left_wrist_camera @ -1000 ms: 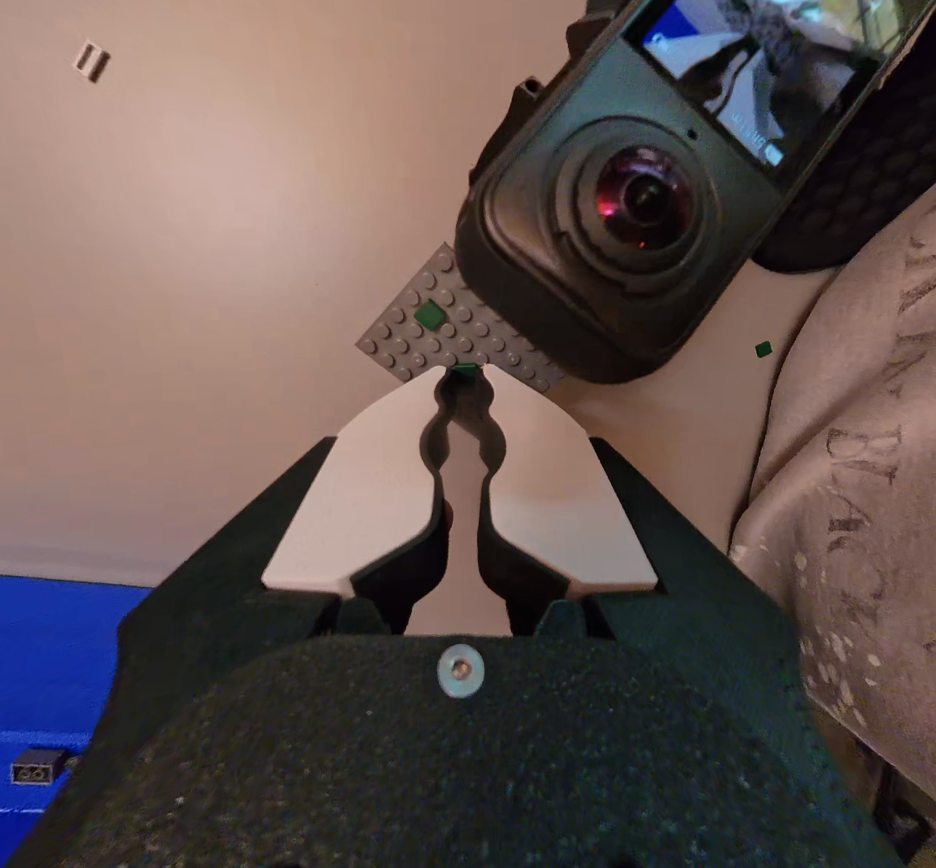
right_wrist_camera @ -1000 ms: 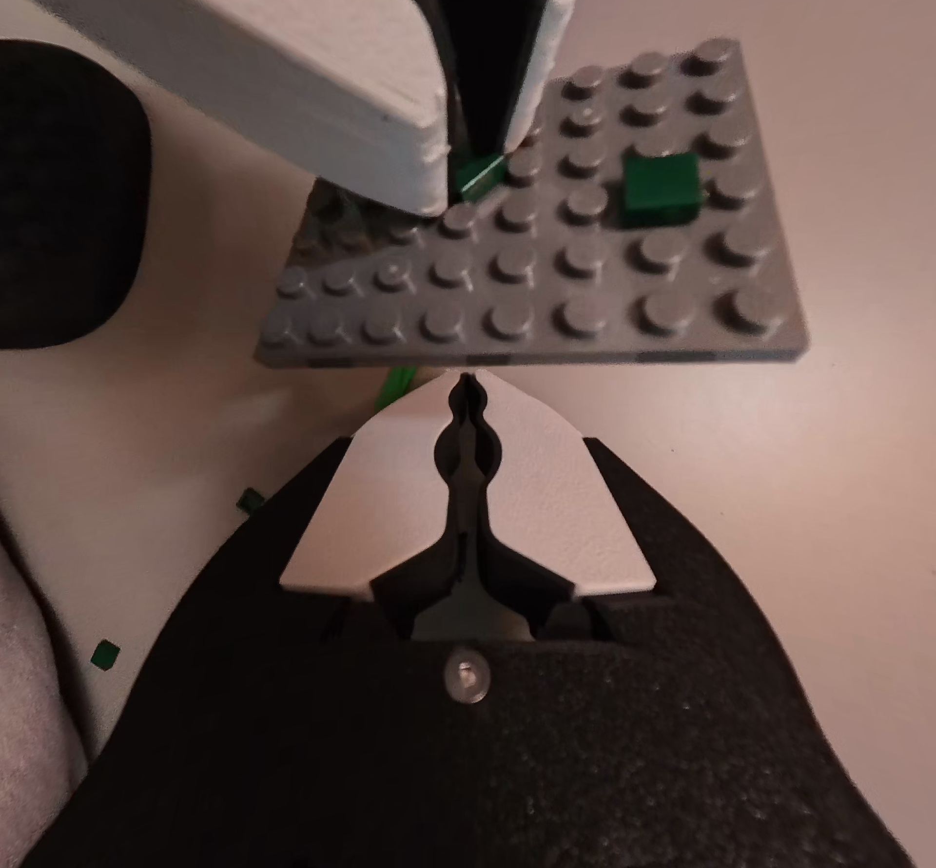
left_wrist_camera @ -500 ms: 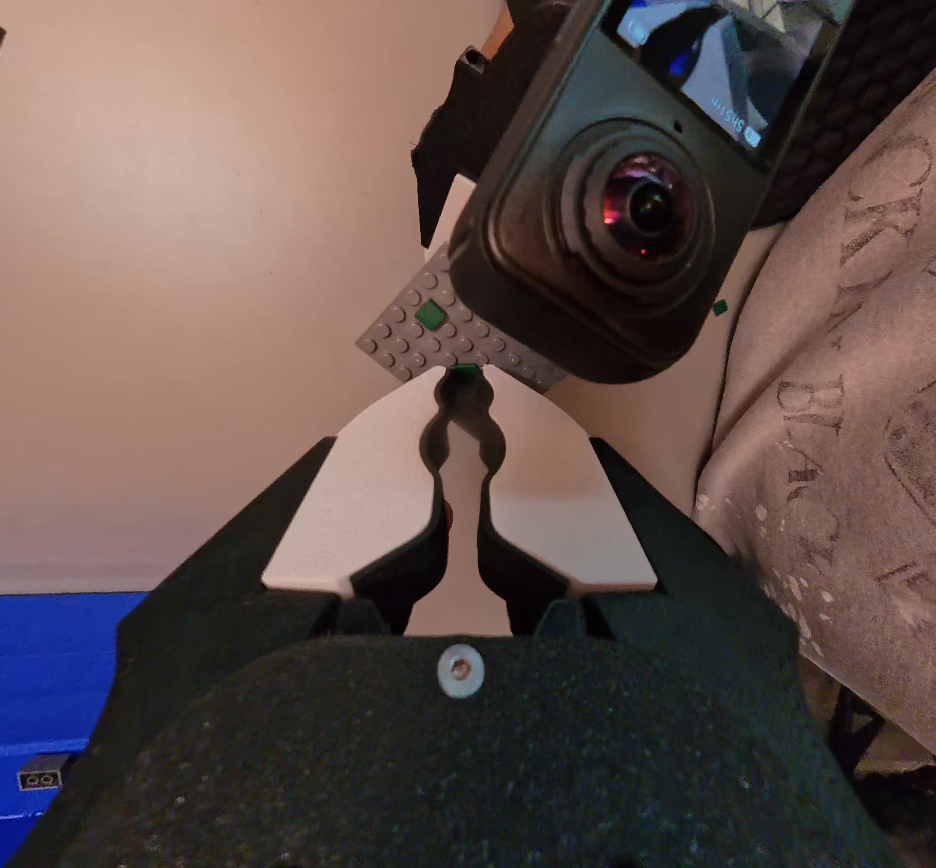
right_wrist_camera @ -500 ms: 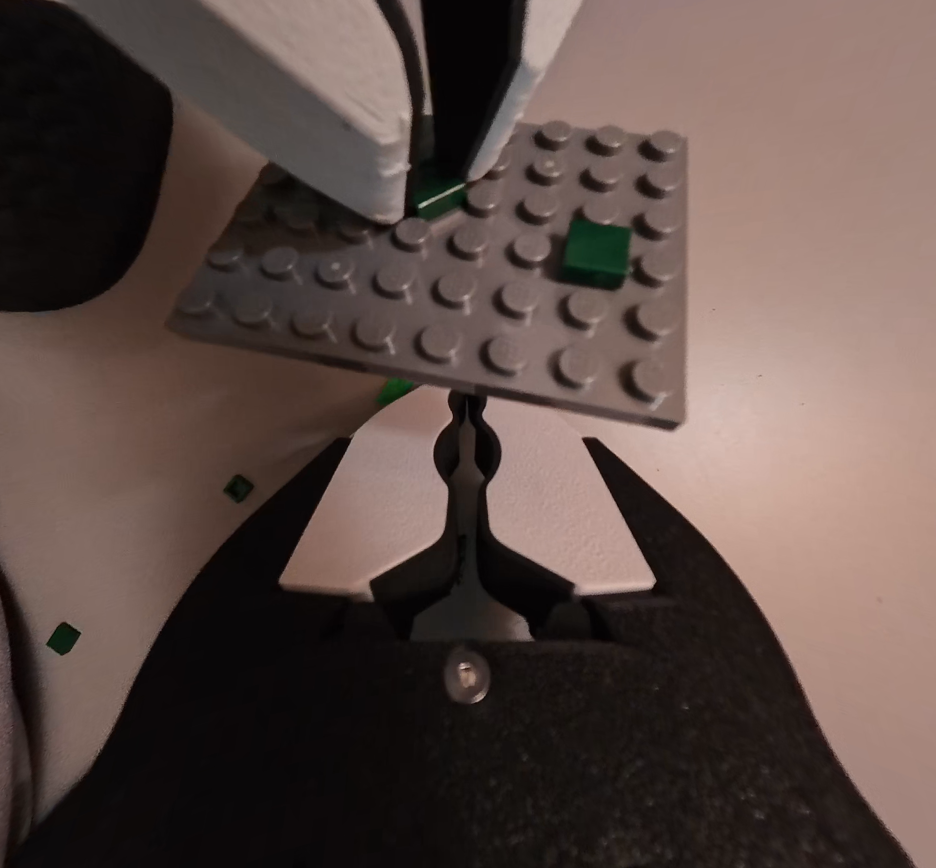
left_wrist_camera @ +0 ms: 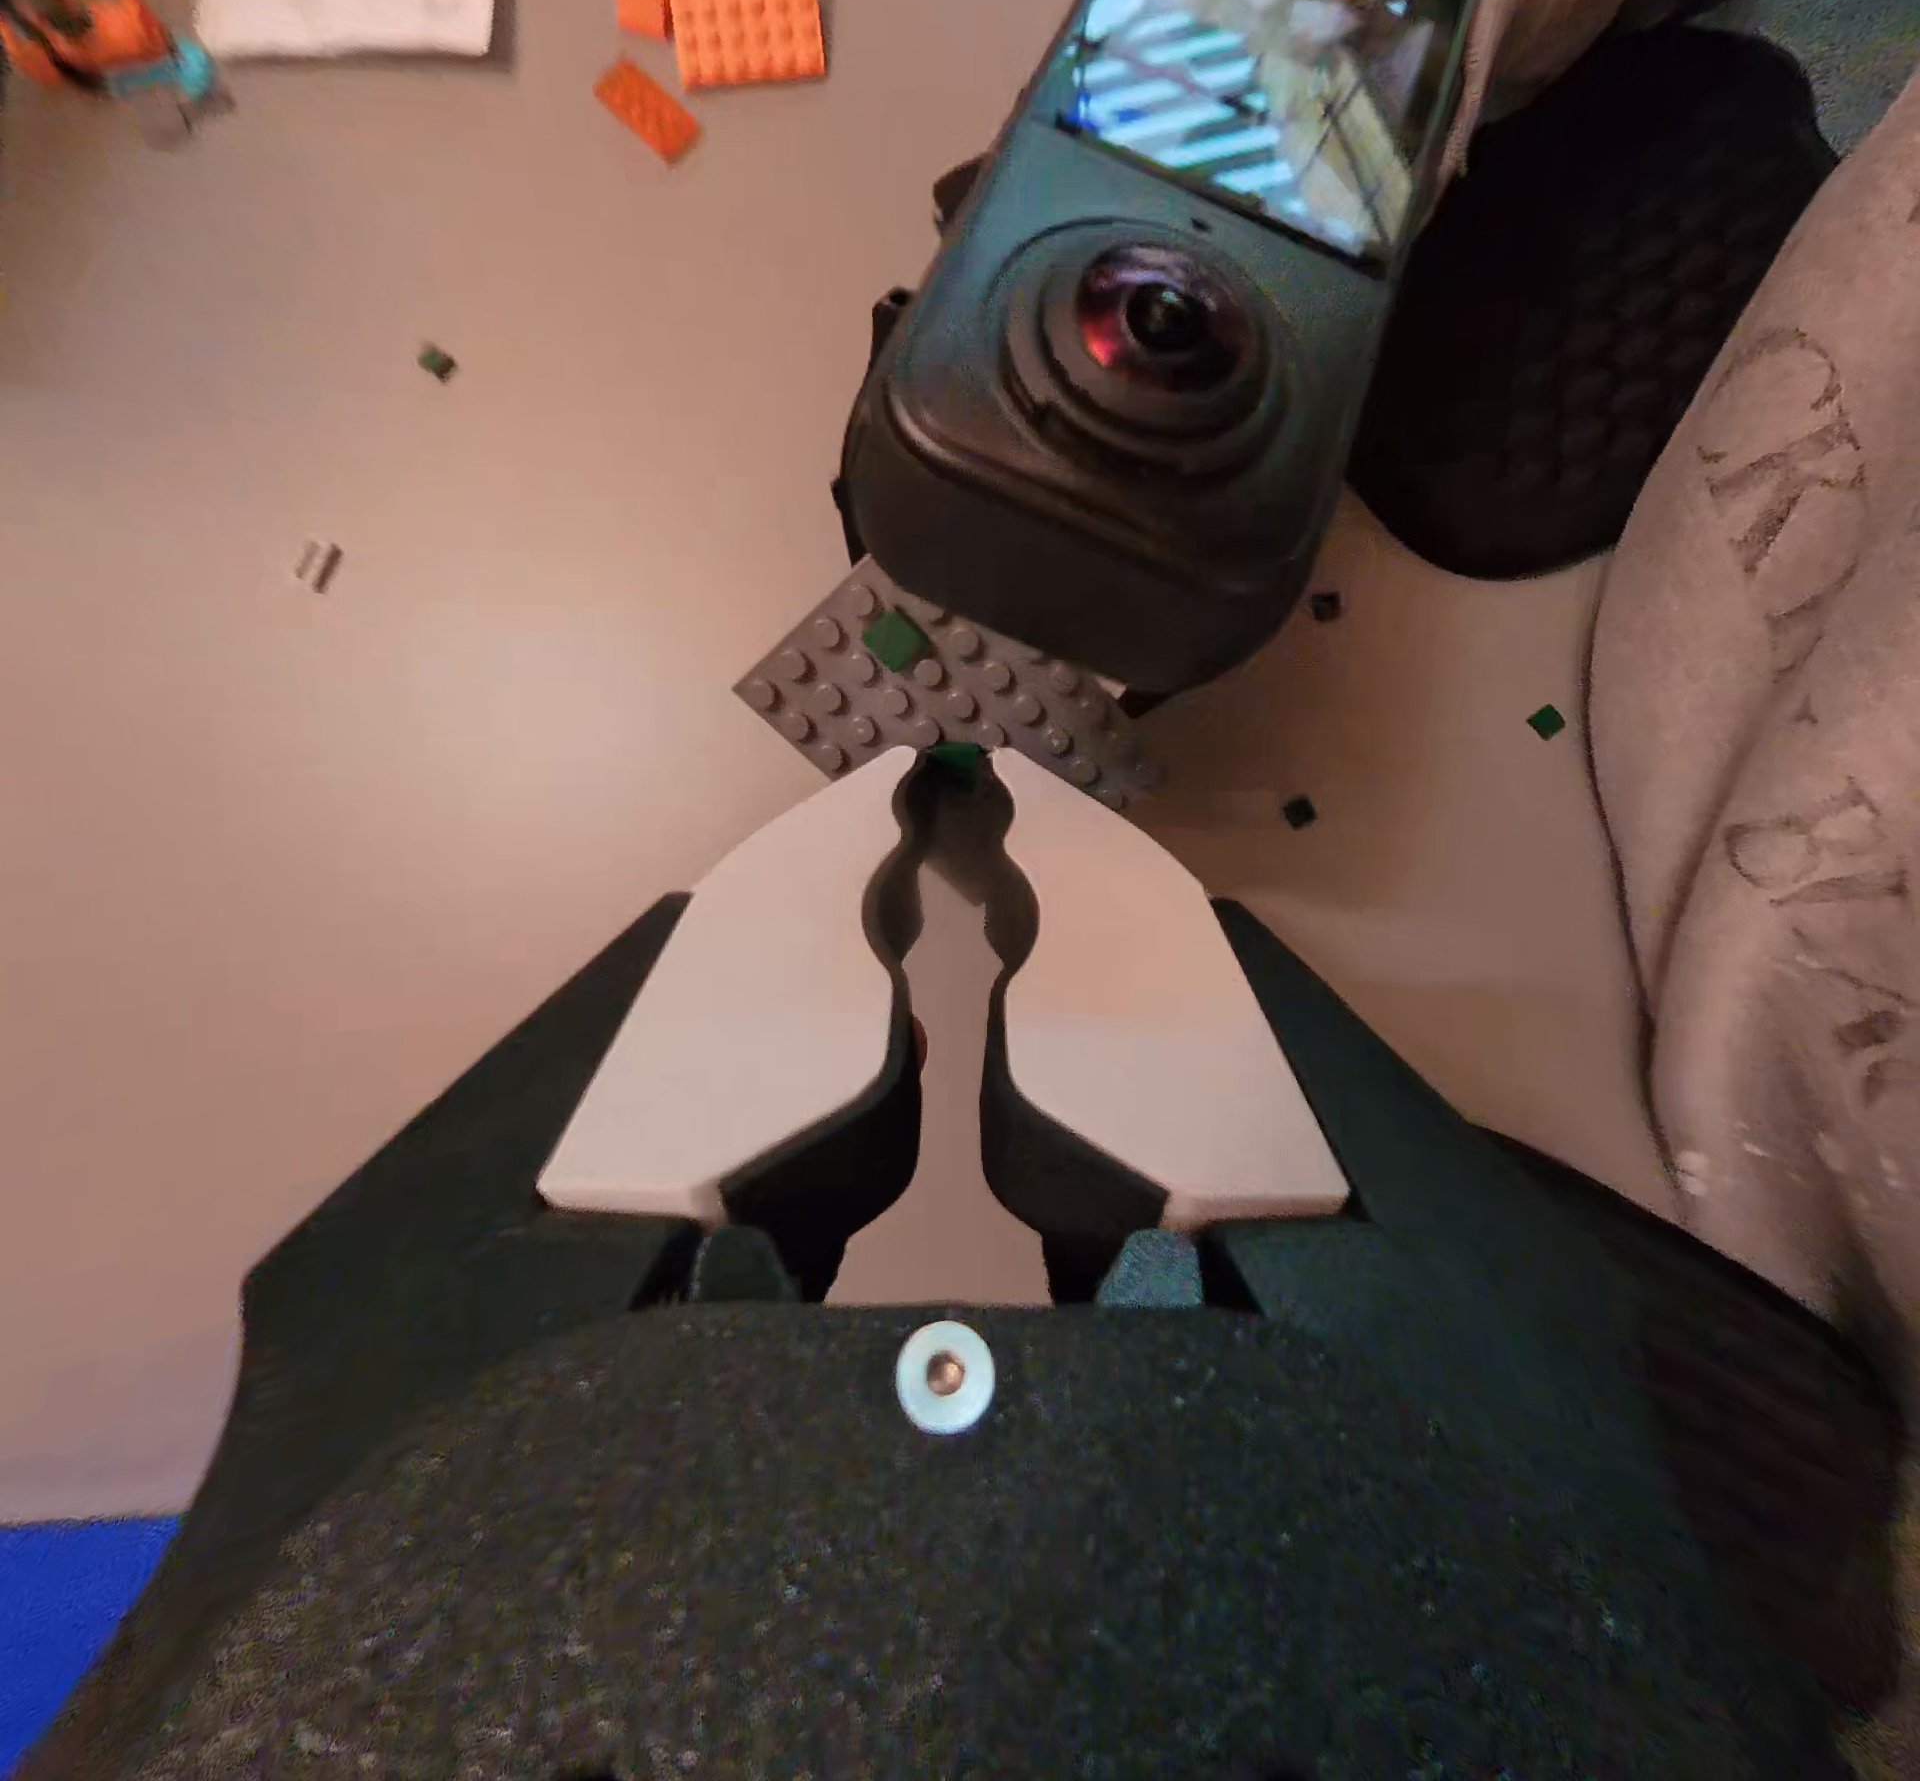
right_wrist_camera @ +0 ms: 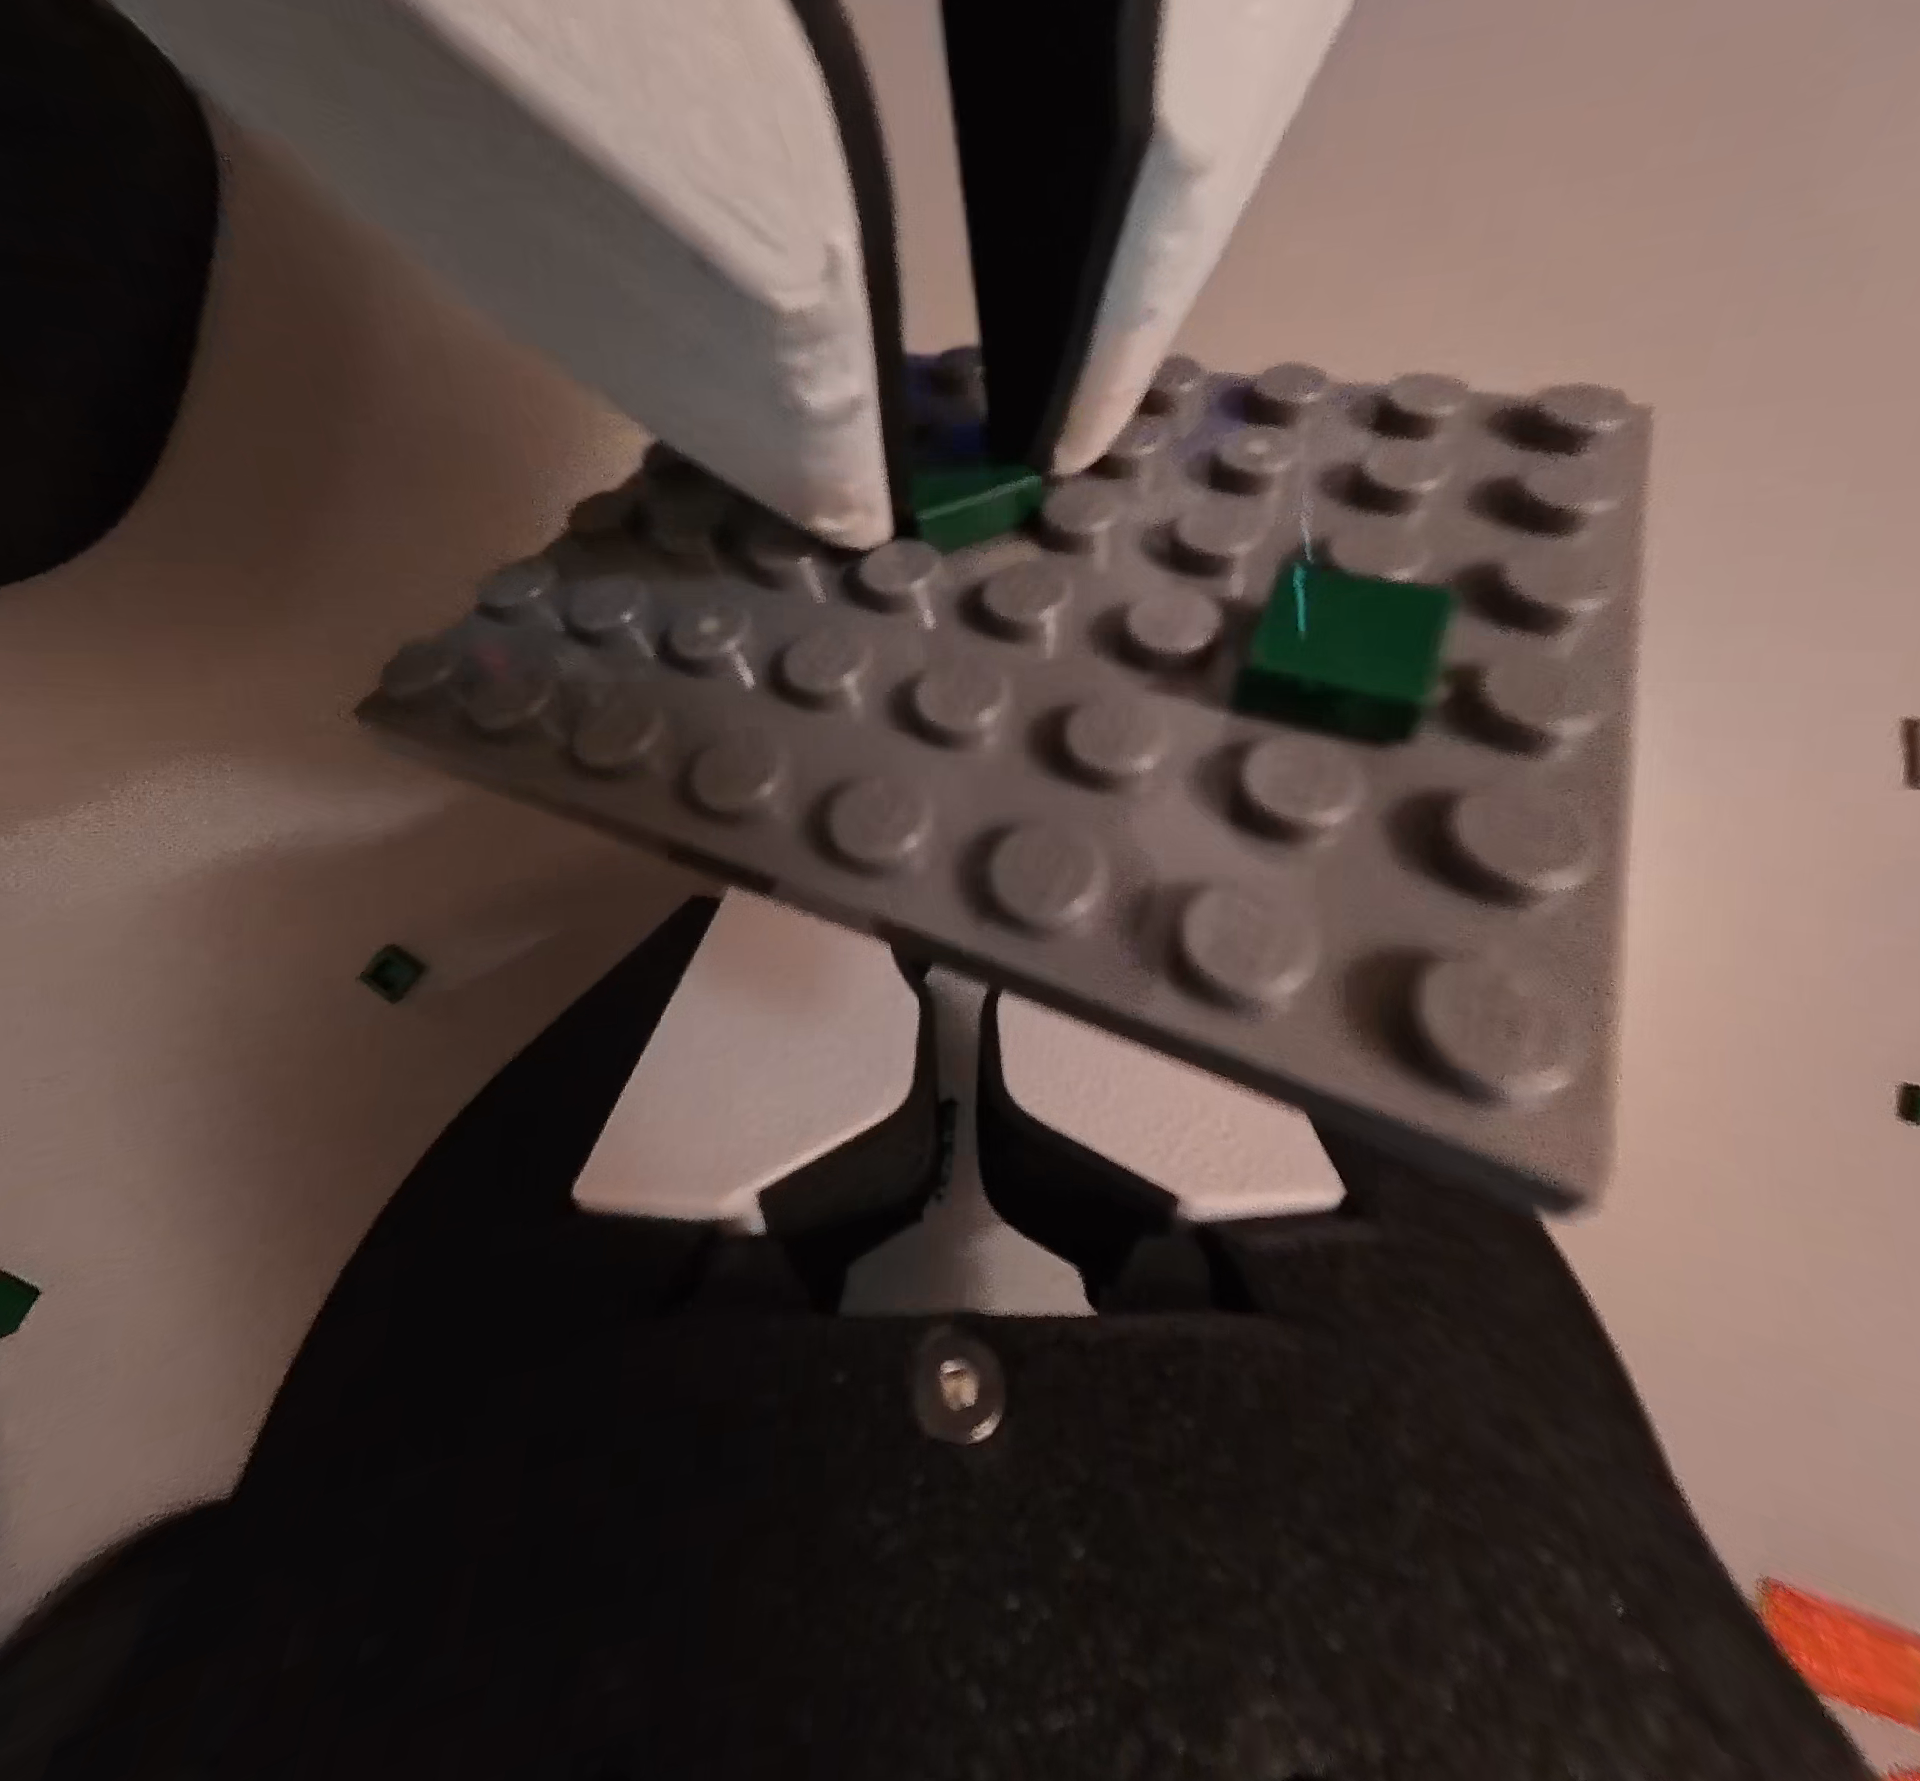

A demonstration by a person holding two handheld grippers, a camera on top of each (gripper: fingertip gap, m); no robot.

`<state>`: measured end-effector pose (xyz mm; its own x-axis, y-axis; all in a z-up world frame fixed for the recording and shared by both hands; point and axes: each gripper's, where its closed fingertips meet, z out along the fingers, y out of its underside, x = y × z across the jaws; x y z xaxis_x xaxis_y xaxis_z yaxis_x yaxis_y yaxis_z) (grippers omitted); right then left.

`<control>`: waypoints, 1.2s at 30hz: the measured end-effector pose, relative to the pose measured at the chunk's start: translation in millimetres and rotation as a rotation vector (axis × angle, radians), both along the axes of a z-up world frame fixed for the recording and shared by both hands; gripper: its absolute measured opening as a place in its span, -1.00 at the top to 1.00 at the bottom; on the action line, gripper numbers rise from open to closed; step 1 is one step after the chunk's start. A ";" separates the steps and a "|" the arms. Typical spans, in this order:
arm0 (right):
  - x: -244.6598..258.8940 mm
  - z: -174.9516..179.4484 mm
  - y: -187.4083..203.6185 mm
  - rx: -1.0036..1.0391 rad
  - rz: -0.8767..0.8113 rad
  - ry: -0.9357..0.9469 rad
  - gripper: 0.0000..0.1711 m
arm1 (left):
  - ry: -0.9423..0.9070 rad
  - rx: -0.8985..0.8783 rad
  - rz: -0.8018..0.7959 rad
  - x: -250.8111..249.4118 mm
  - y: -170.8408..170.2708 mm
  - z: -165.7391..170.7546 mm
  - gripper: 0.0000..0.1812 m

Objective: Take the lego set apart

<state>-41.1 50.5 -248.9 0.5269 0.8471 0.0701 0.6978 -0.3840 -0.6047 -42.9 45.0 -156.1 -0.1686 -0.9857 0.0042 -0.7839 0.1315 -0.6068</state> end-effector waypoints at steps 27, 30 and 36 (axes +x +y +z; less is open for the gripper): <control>7.6 1.4 5.1 0.013 -0.045 -0.036 1.00 | -0.316 0.259 -0.241 8.3 10.5 1.0 0.91; 7.9 1.2 5.3 0.012 -0.048 -0.036 1.00 | -0.319 0.285 -0.246 8.4 10.5 -0.8 0.91; 6.6 1.7 4.7 0.015 -0.044 -0.032 1.00 | -0.312 0.300 -0.241 7.6 11.1 -3.1 0.91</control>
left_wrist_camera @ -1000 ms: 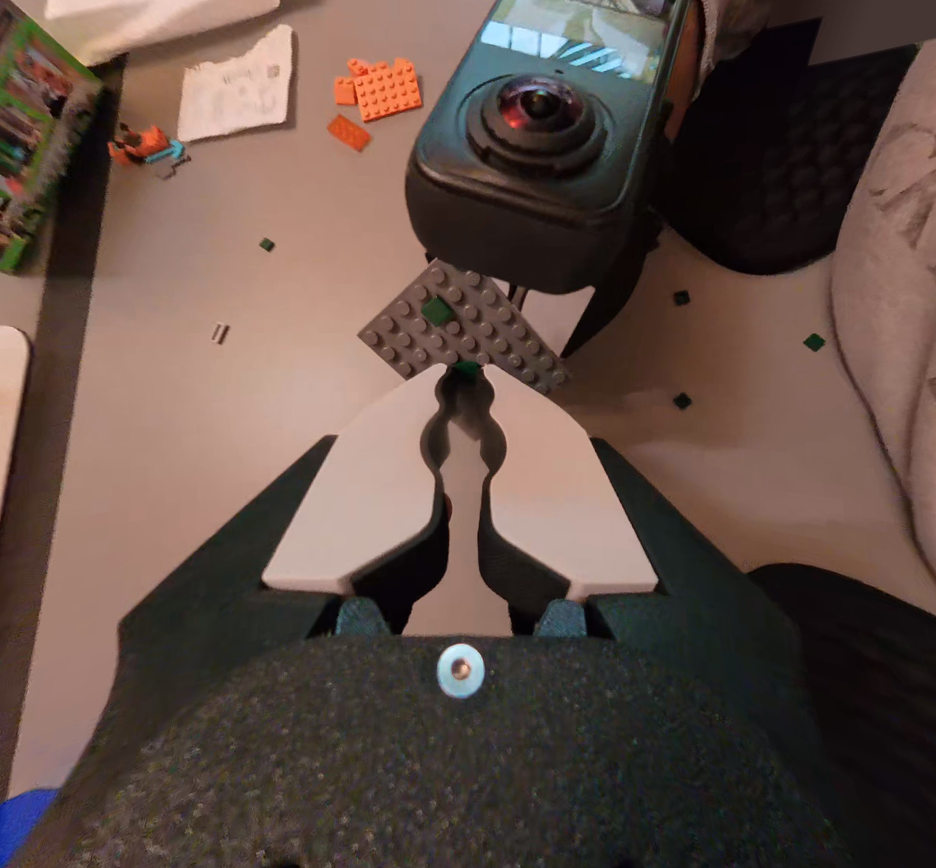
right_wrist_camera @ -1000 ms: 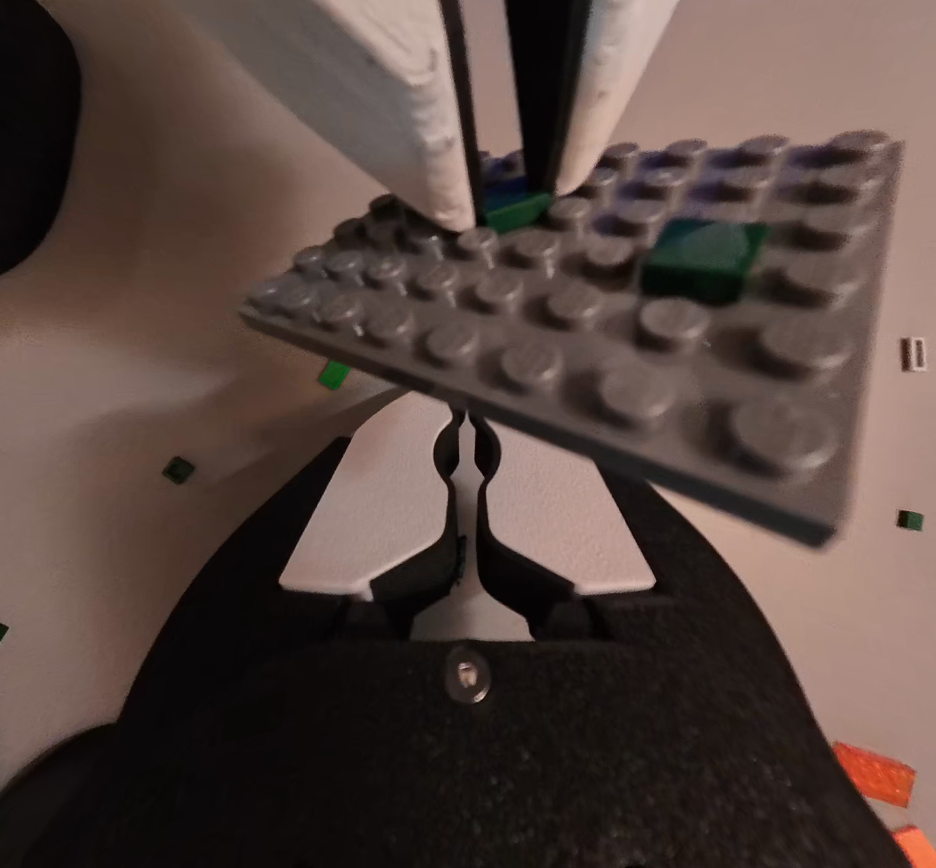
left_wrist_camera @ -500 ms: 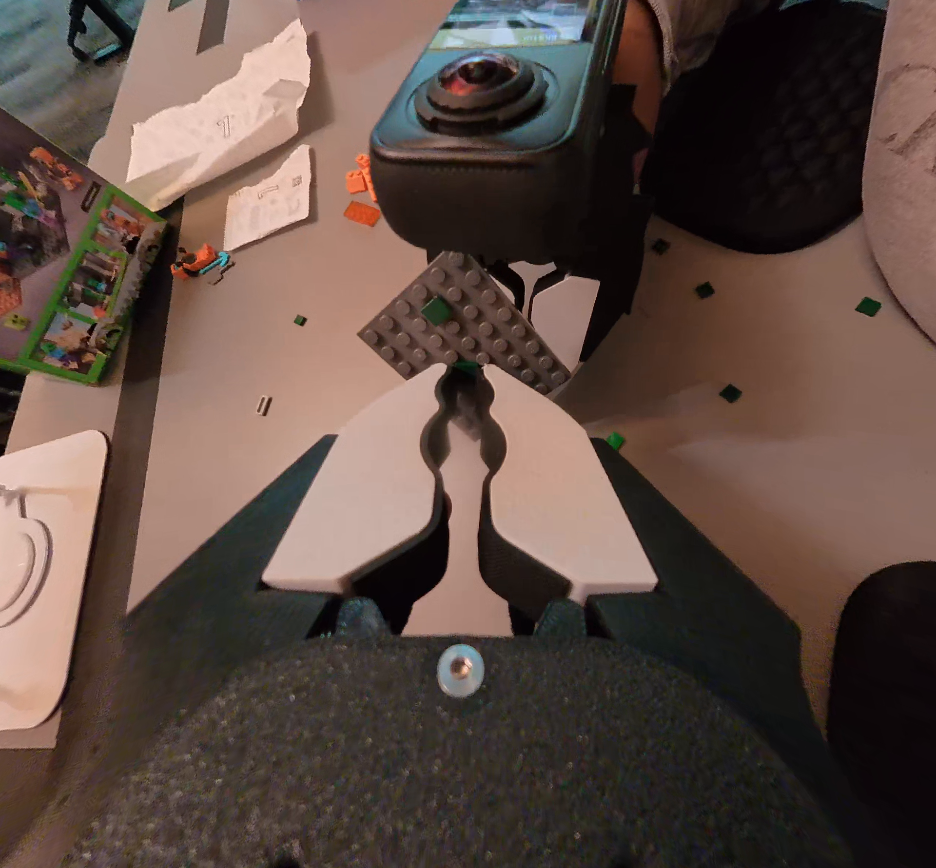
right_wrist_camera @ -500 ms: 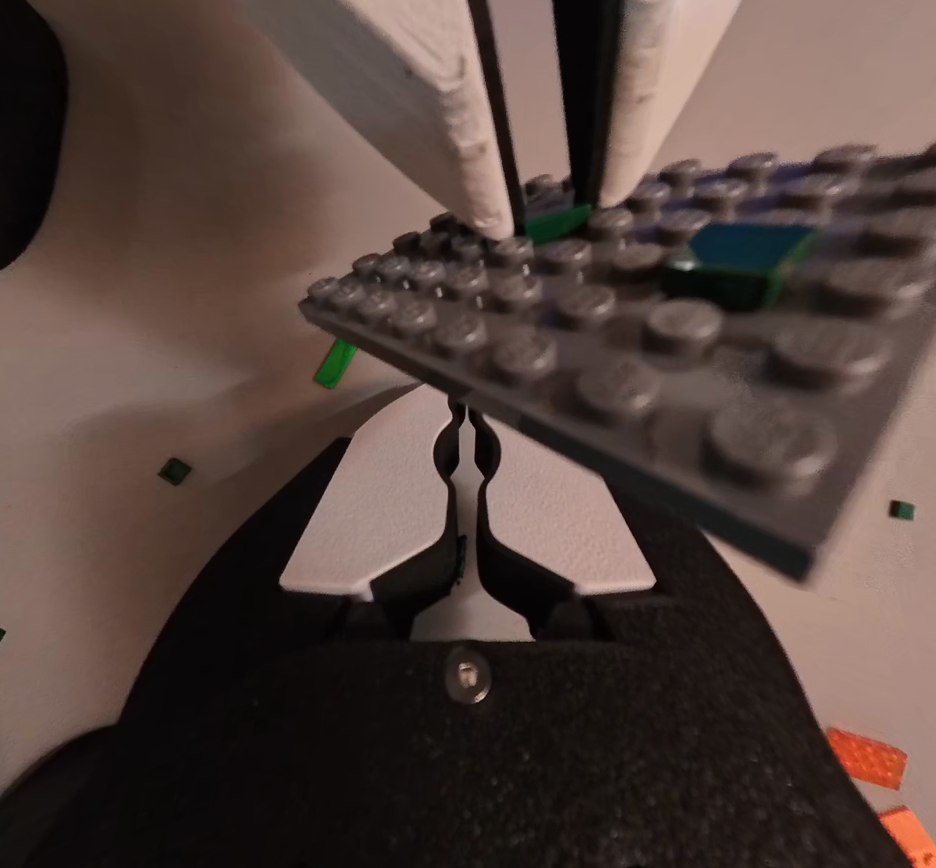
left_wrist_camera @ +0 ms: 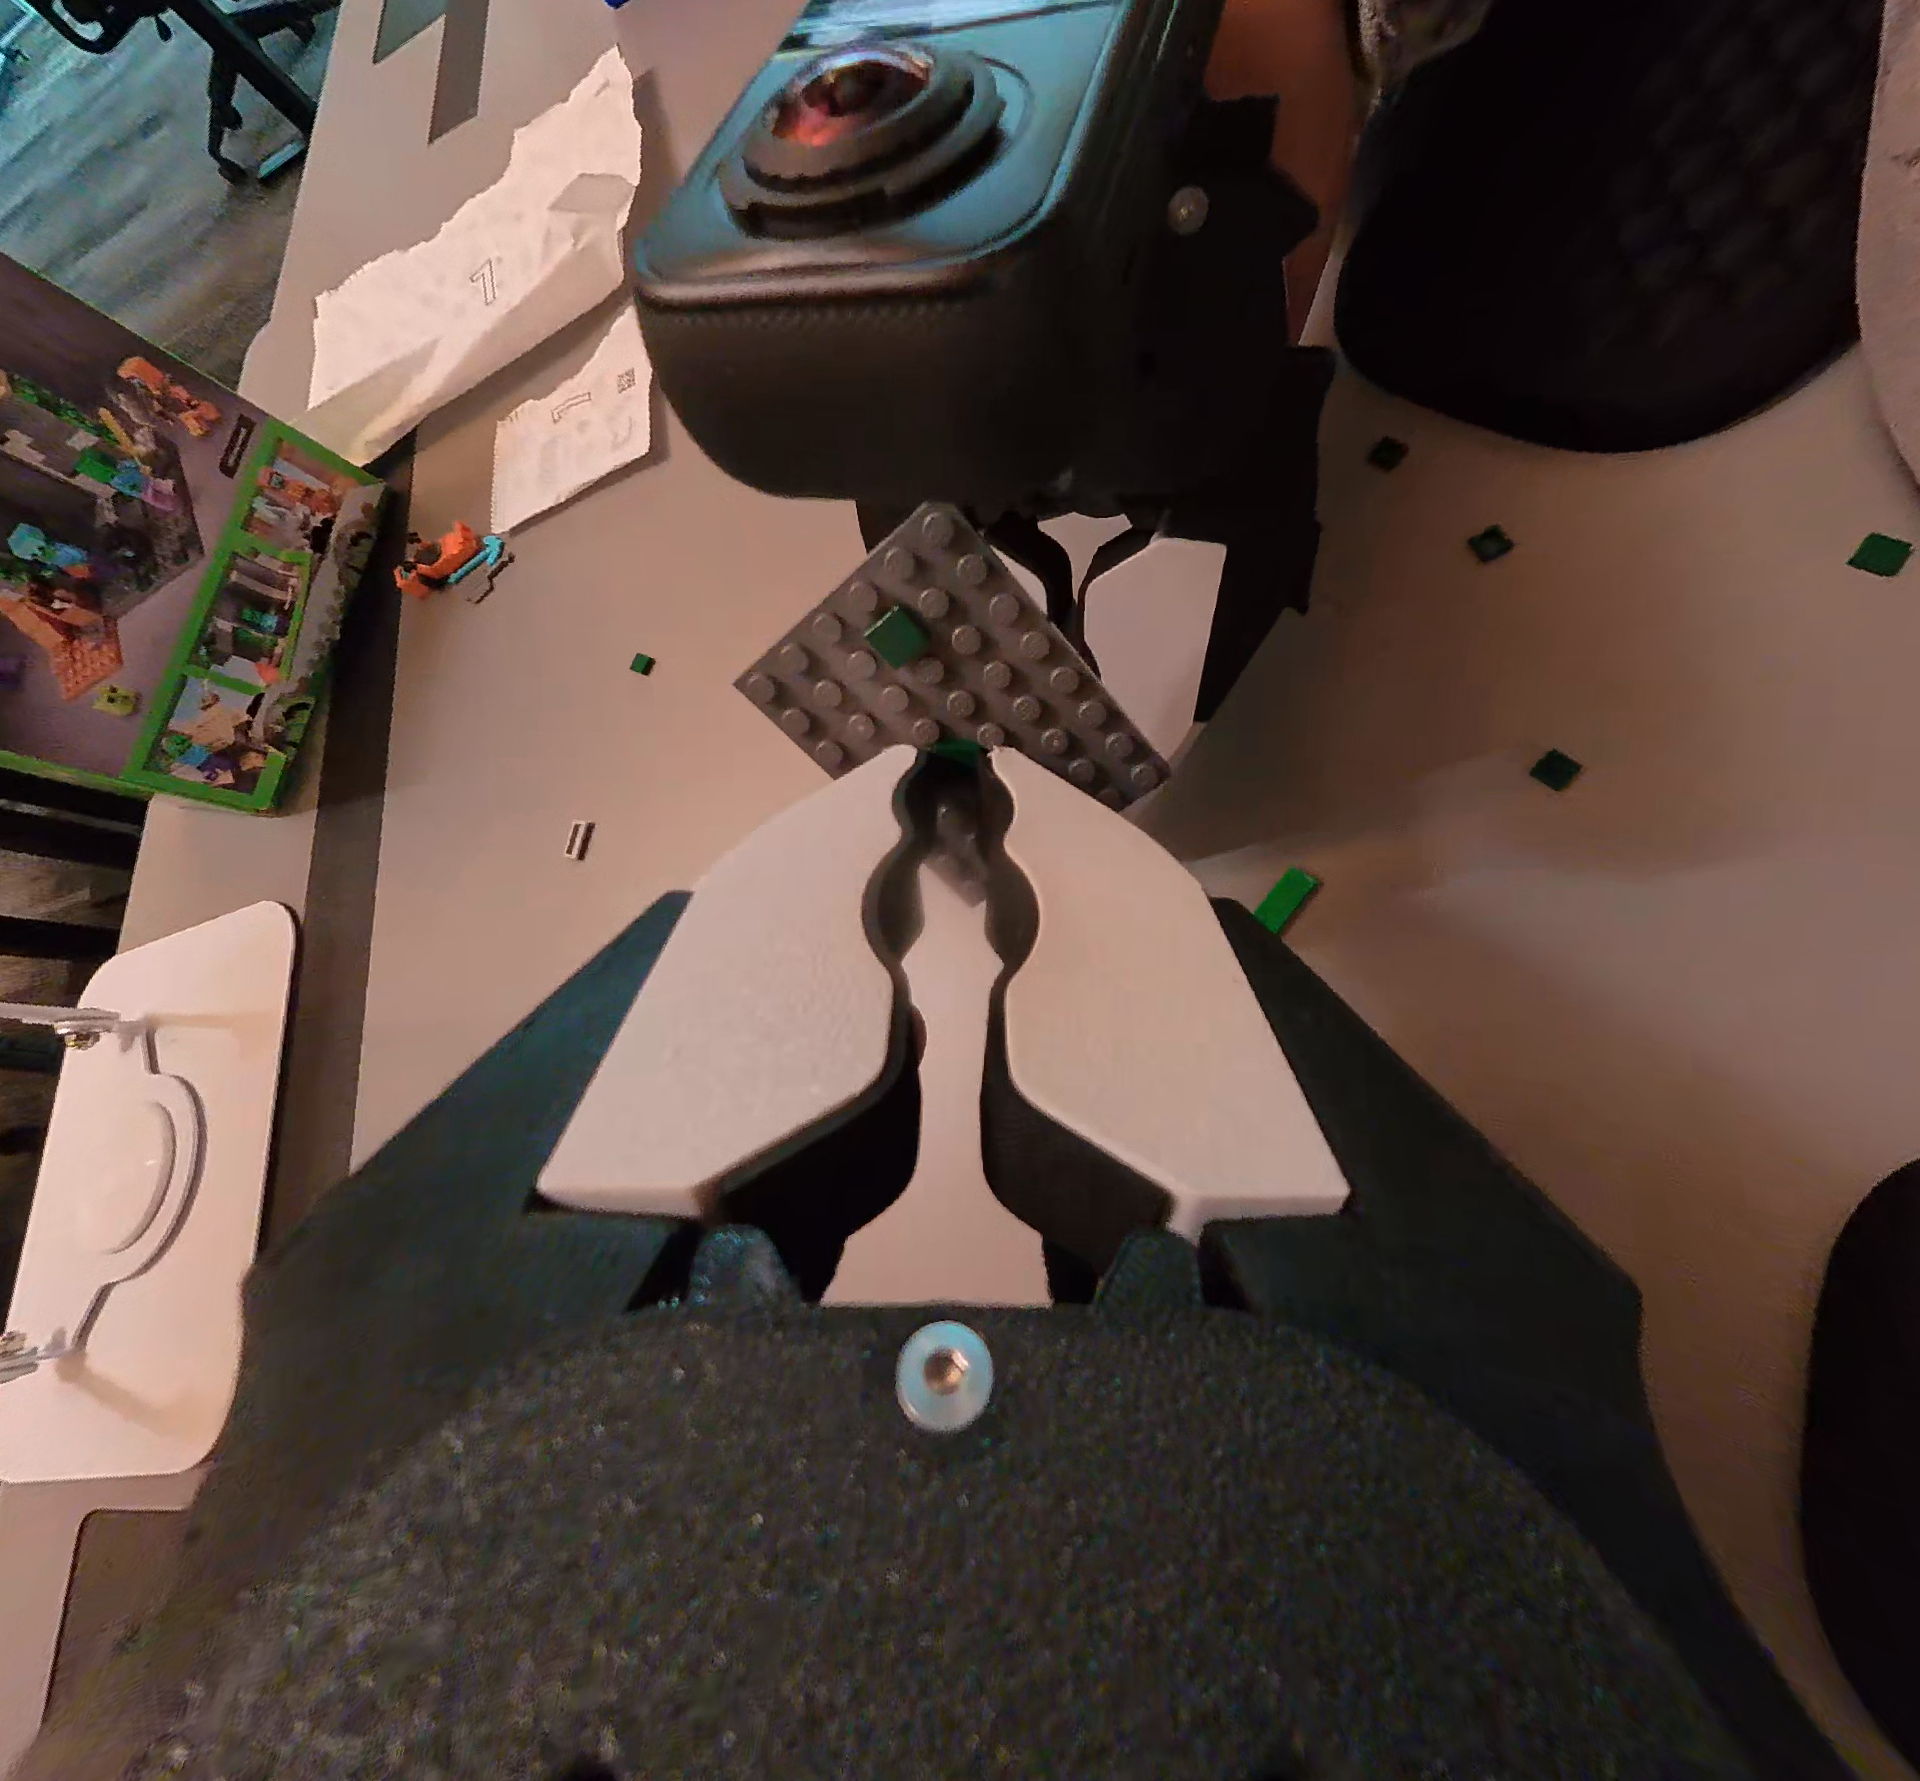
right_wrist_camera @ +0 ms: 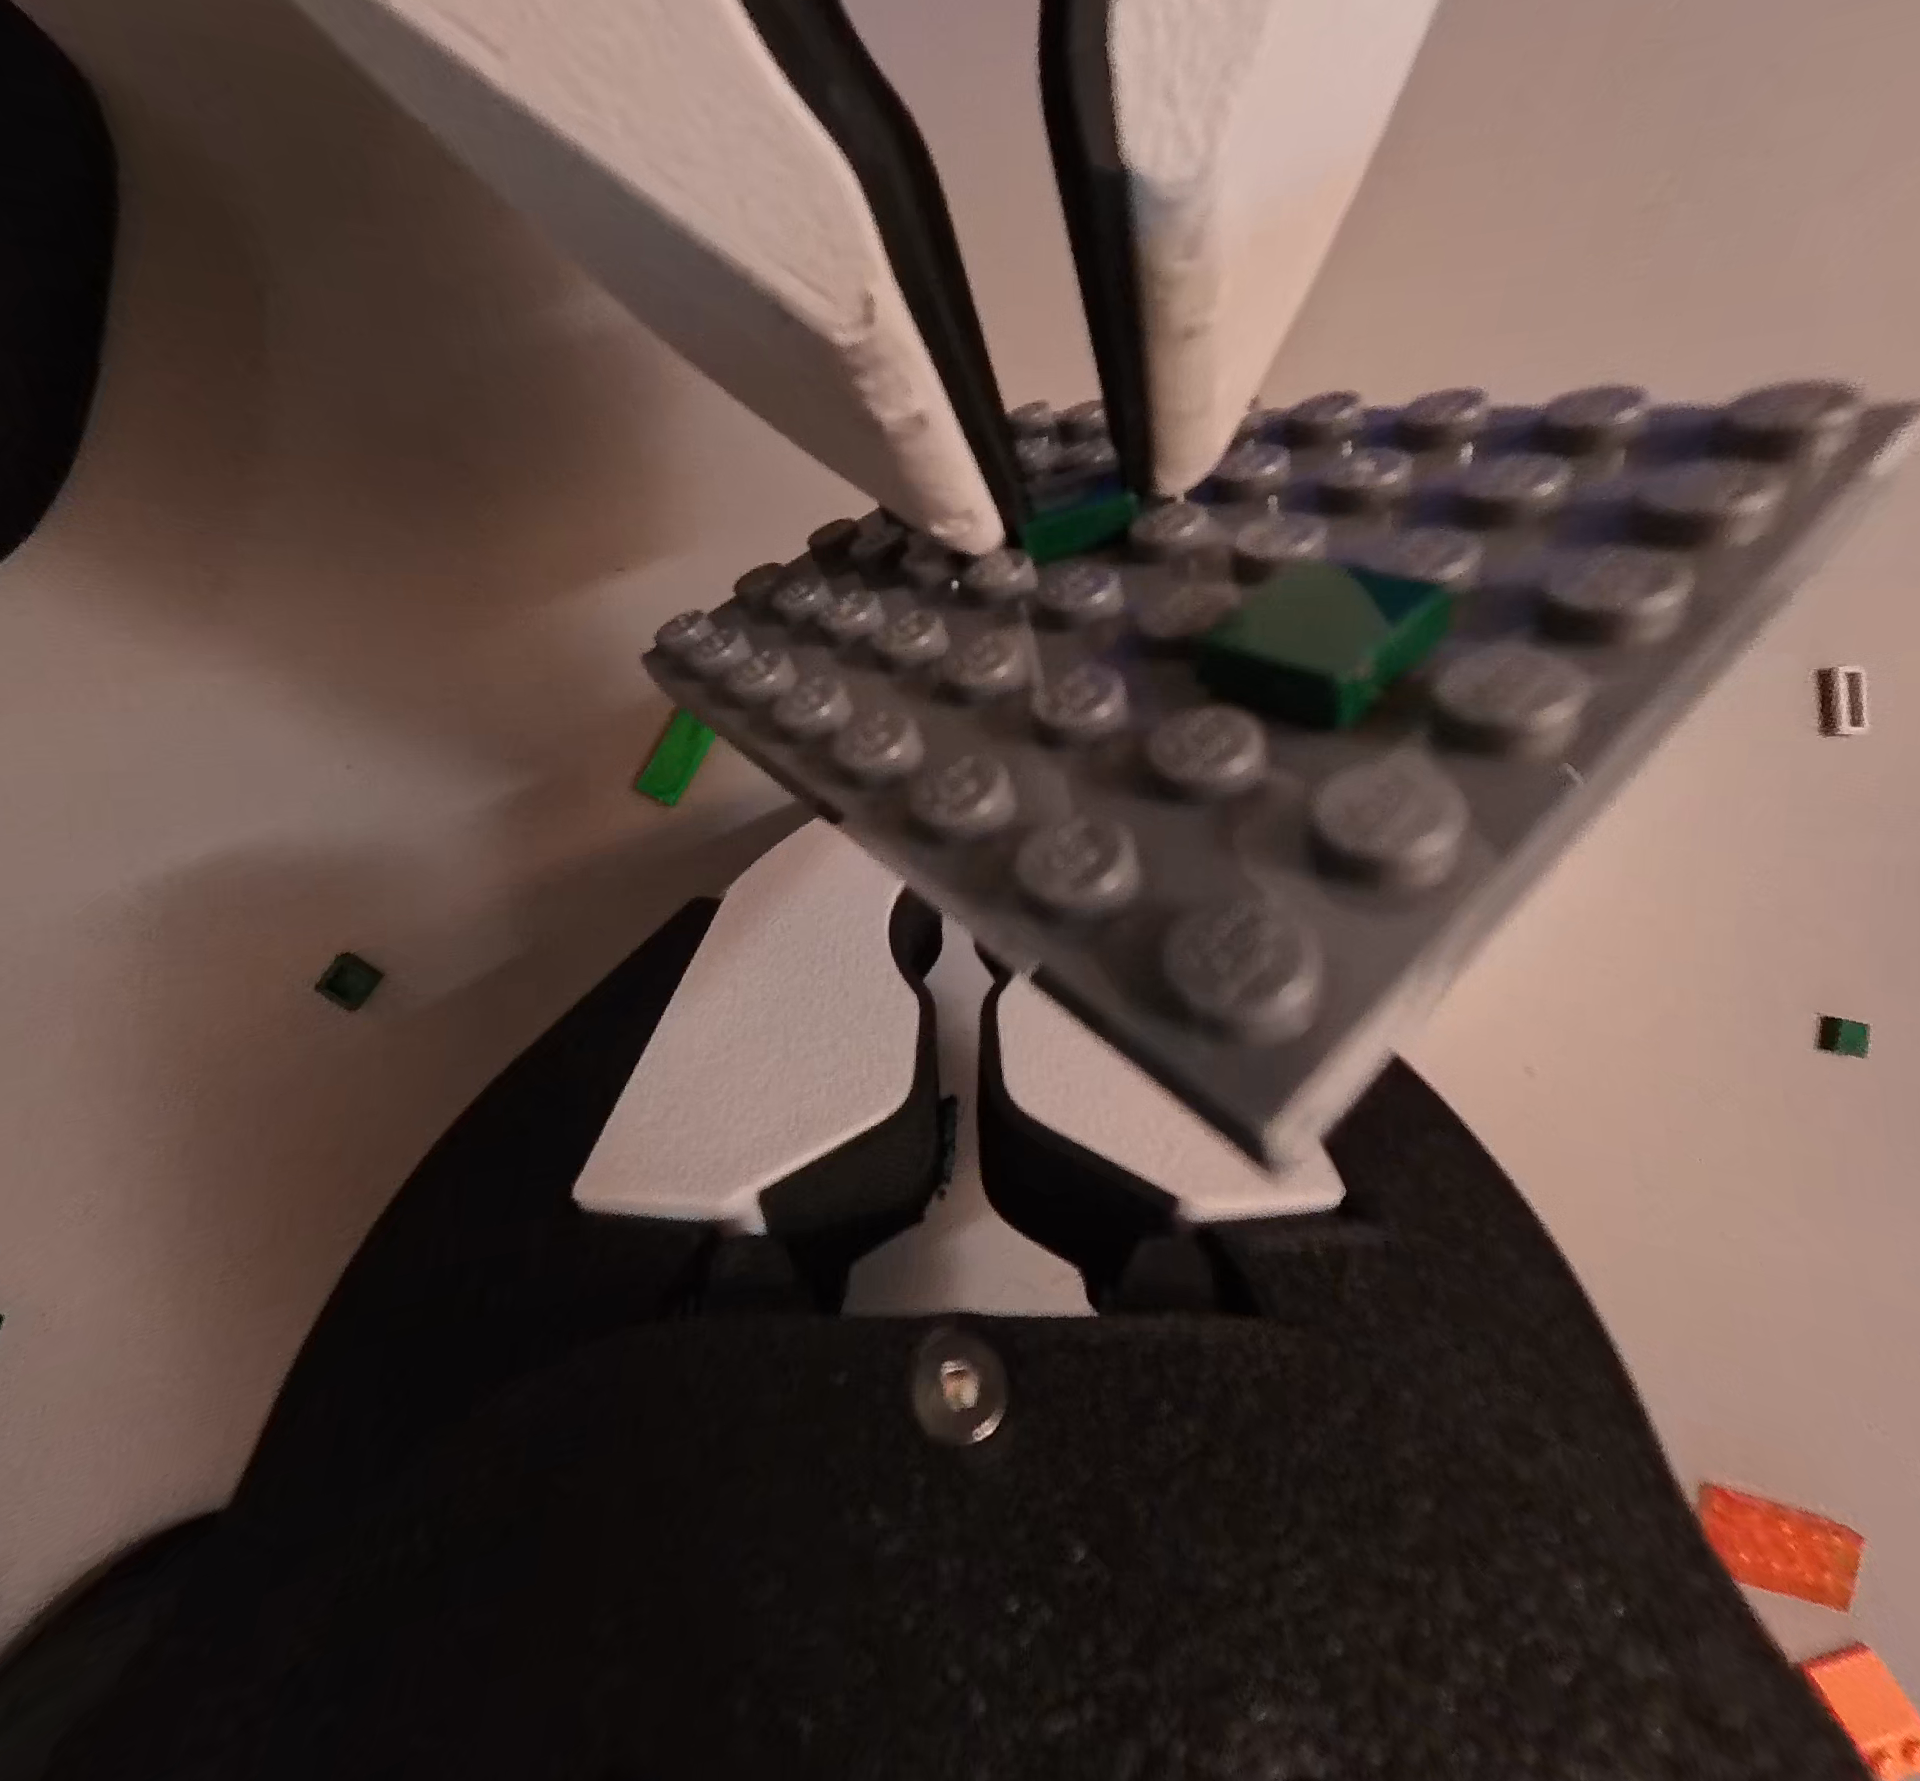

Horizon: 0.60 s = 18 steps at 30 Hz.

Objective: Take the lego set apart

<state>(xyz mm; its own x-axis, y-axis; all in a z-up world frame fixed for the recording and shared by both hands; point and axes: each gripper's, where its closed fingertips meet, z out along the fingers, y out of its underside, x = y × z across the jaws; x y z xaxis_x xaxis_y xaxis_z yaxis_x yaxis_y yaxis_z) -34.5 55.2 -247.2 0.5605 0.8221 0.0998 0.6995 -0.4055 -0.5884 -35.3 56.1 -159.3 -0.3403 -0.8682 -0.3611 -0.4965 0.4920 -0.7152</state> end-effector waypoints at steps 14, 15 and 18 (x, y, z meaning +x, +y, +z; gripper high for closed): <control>1.1 -1.8 1.1 0.013 0.001 -0.015 1.00 | -0.002 0.012 0.011 1.0 0.0 1.1 0.91; 1.1 -1.8 1.2 0.014 0.001 -0.015 1.00 | -0.004 0.013 0.014 0.9 1.0 1.0 0.91; 1.1 -1.7 1.6 0.016 -0.001 -0.014 1.00 | -0.004 0.021 0.024 0.1 3.7 -0.2 0.91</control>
